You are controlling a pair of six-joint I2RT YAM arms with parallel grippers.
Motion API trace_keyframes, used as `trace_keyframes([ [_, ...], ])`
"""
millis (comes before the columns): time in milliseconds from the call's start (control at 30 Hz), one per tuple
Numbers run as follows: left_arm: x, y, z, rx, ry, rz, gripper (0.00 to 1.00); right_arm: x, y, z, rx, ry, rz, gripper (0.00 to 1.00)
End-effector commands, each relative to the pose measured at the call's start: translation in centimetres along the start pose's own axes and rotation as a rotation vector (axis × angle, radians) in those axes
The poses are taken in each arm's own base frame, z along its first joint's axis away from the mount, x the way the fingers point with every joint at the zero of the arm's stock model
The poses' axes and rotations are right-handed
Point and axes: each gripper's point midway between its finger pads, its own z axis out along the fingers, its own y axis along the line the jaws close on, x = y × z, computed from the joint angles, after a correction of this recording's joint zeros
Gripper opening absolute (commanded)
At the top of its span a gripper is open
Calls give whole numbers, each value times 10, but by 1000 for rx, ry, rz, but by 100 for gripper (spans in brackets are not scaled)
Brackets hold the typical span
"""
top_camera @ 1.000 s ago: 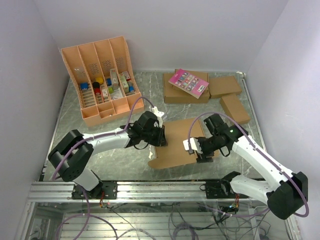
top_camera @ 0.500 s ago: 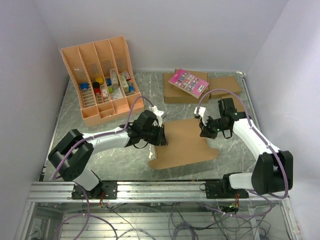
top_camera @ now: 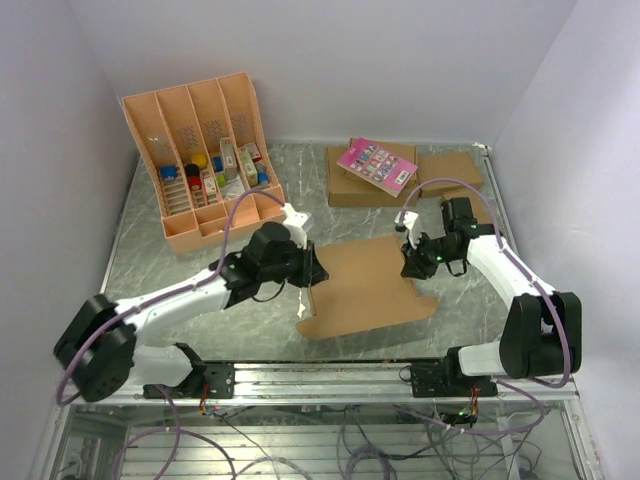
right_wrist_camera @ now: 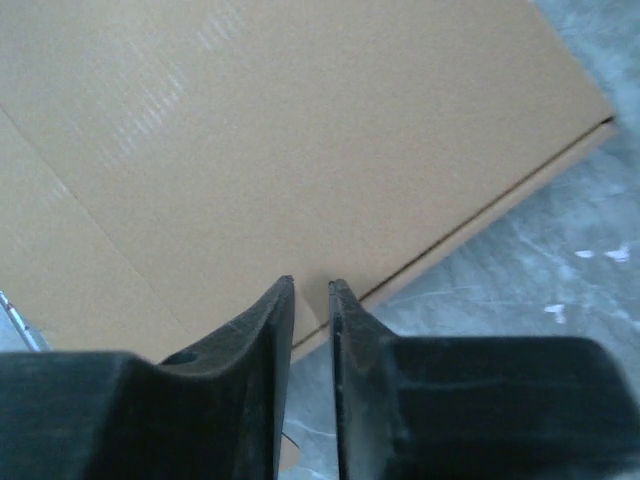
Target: Fold the paper box
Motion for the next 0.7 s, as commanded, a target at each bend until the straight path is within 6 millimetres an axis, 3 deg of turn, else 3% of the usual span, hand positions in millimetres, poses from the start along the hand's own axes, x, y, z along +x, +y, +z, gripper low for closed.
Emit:
trace_keyframes([
  [0,-11,12,-25,-60,-149,-39,25,-39,-6,-31,27,-176,30,30],
  [67,-10,17,-37,-68,-216,-70,28,-49,-13,-40,53,-249,83,49],
  [200,-4,29,-58,-68,-361,-174,61,-44,-44,-39,127,-304,316,65],
  [267,-1,32,-66,-46,-418,-224,76,-32,-55,-28,98,-302,456,65],
  [333,4,35,-69,-30,-441,-260,84,-26,-53,-18,15,-297,545,65],
  [500,8,33,-70,16,-450,-300,89,-14,-47,-2,-139,-286,644,54],
  [667,14,35,-61,35,-422,-325,90,-7,-48,9,-201,-271,700,49],
])
